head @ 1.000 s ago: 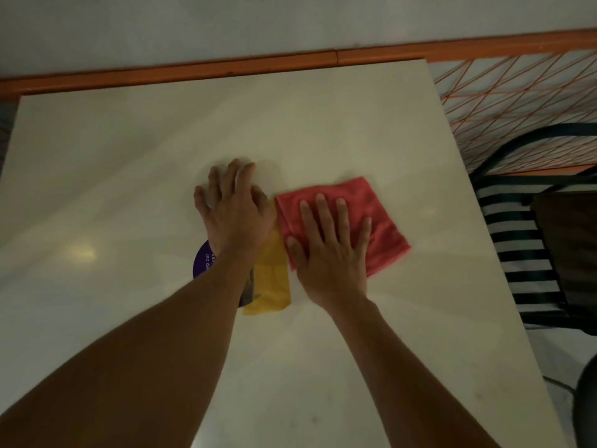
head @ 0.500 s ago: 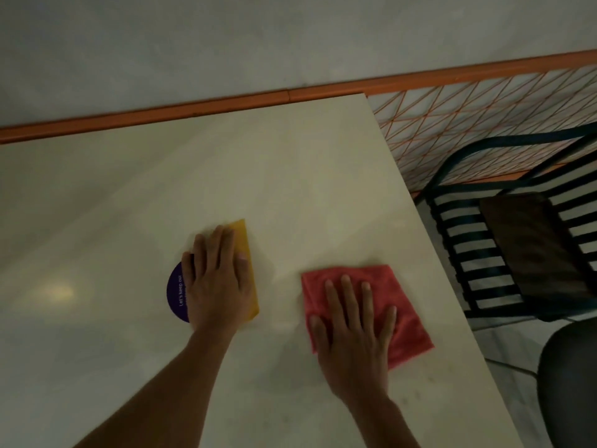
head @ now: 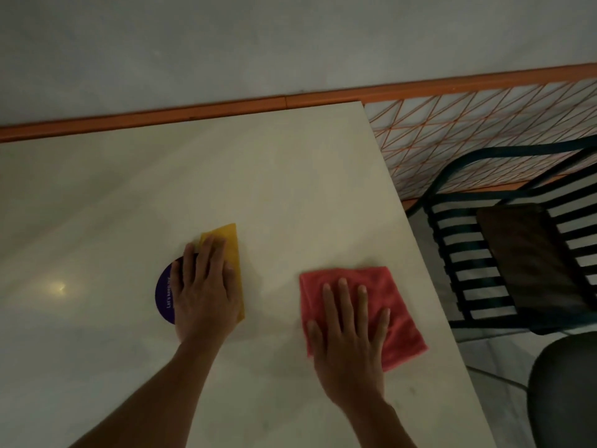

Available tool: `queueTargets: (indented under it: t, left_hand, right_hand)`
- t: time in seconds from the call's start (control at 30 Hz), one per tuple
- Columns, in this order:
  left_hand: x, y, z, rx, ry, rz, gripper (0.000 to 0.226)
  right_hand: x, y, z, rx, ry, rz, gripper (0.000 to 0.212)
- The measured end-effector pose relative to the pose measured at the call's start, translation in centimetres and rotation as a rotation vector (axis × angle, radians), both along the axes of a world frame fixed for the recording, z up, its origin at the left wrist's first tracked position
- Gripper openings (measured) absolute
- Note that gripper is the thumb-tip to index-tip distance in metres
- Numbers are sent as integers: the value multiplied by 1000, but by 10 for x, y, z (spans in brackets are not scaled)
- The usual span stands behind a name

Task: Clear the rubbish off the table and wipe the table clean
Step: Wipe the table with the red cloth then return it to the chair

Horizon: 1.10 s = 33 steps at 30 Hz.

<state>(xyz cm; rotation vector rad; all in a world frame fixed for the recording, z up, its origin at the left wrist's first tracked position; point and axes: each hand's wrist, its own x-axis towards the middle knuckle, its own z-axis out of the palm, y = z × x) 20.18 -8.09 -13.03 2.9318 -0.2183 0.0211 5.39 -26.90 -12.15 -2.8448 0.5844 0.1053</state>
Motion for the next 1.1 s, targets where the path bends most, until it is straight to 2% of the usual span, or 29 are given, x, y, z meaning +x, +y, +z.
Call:
queueTargets:
  t: [0.13, 0.37, 0.53, 0.77, 0.93, 1.1]
  left_hand:
    - [-11, -6, 5, 3, -19, 34, 56]
    - [-33, -12, 2, 25, -63, 54, 54]
    - [-29, -13, 1, 19, -92, 65, 53]
    - [-28, -11, 0, 24, -39, 82, 54]
    - [-29, -9, -1, -6, -45, 79, 53]
    - [-27, -7, -1, -161, -16, 92, 53]
  right_hand:
    - [-7, -8, 1, 5, 24, 46, 63]
    - [66, -49, -2, -32, 44, 44, 69]
    - [124, -45, -5, -41, 15, 52, 76]
    - [188, -19, -7, -18, 23, 200, 79]
    - [177, 2, -6, -17, -15, 262, 76]
    - [117, 37, -5, -12, -53, 381, 72]
